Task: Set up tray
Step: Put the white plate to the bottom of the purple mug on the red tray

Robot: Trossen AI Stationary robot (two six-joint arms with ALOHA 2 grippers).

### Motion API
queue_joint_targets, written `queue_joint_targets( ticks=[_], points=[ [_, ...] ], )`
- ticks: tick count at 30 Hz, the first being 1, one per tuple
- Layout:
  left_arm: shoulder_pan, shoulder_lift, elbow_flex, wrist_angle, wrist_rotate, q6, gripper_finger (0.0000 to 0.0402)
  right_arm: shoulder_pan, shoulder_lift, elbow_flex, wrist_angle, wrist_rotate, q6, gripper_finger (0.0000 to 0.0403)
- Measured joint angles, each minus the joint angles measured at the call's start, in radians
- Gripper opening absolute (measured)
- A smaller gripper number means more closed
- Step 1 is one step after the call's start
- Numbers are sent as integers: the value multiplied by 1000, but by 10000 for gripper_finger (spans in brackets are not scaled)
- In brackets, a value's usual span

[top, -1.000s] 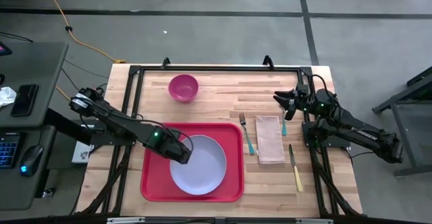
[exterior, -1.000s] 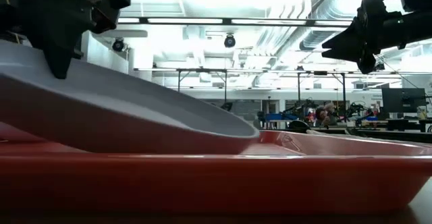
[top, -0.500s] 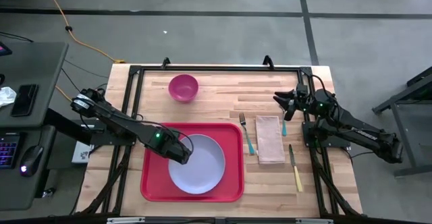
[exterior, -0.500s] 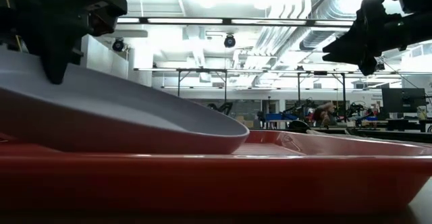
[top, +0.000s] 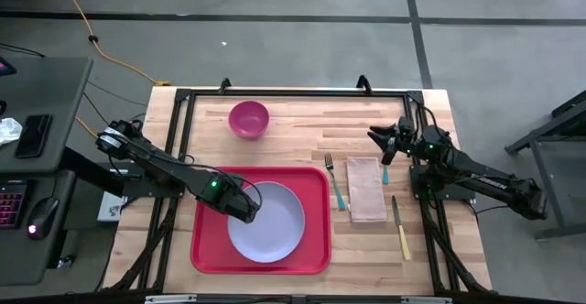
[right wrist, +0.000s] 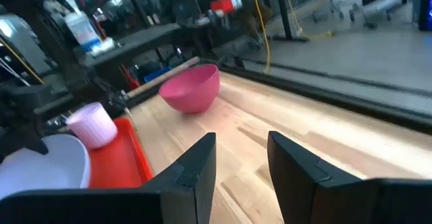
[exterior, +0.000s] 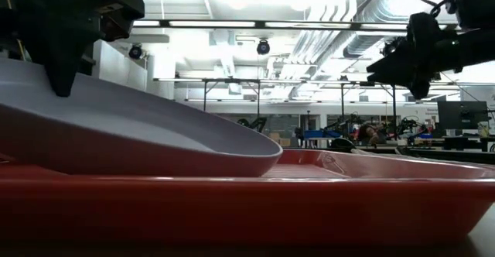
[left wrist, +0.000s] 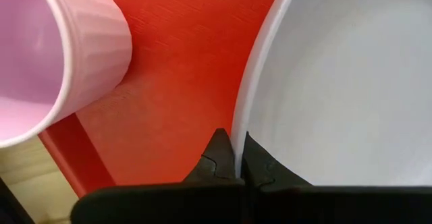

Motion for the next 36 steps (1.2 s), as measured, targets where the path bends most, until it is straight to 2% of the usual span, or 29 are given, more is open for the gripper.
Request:
queue_joint_targets(
  ticks=[13, 30, 36],
  points=[
    [1, 30, -1, -9, -3, 21, 12, 51, -1, -29, 34, 56, 16, 112],
    [0, 55, -1, 3, 5, 47, 12, 52, -1, -29, 42, 52, 31, 112],
    [0, 56, -1, 0, 4, 53, 29, 52, -1, -29, 42, 52, 37, 112]
  ],
)
